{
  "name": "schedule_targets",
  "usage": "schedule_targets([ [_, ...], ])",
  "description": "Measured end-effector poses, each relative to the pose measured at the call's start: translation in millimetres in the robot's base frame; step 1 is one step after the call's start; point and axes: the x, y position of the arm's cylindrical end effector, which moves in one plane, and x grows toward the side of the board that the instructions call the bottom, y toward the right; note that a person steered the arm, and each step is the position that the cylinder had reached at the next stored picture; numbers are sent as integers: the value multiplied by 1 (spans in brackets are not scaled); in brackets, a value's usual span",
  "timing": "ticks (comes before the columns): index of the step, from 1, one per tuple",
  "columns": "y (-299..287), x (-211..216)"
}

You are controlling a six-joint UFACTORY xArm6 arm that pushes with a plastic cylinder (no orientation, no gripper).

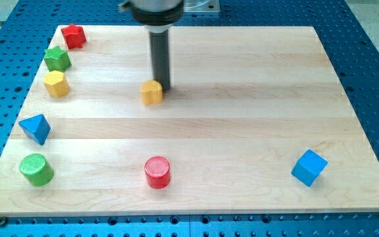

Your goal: Move the heart below the hexagon

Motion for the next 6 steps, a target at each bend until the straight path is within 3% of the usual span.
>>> schedule_targets([
  [1,34,23],
  [4,-99,8],
  [5,-140,26],
  [6,-145,48],
])
